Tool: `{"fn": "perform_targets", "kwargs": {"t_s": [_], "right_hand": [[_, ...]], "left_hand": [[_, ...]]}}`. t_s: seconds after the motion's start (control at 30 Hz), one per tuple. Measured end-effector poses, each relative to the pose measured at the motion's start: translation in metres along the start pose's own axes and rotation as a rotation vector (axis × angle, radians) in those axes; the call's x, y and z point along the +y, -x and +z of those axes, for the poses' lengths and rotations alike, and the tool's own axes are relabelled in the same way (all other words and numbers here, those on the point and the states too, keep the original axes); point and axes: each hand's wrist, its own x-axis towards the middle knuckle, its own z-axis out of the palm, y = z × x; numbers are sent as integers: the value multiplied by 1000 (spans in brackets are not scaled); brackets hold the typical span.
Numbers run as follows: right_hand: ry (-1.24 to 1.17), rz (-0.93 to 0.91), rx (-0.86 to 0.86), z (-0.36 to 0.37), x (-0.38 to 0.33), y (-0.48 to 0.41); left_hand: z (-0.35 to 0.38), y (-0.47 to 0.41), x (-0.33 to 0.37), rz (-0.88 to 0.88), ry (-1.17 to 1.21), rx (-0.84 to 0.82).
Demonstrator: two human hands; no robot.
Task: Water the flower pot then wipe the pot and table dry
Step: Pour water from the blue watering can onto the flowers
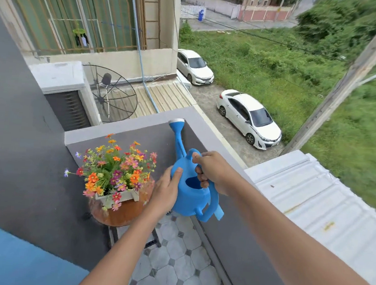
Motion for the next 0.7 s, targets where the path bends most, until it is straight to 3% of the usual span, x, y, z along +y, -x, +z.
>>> {"fn": "perform_targets", "kwargs": {"t_s": [0.23, 0.43, 0.7], "right_hand": [[-304, 8, 303, -78, 43, -2], [-492, 28, 521, -134, 79, -18], [-641, 124, 685, -188, 120, -41]], "left_hand": [[99, -42, 29, 58, -41, -114], [184, -90, 37, 23, -121, -334], [271, -132, 31, -5, -161, -500]]}}
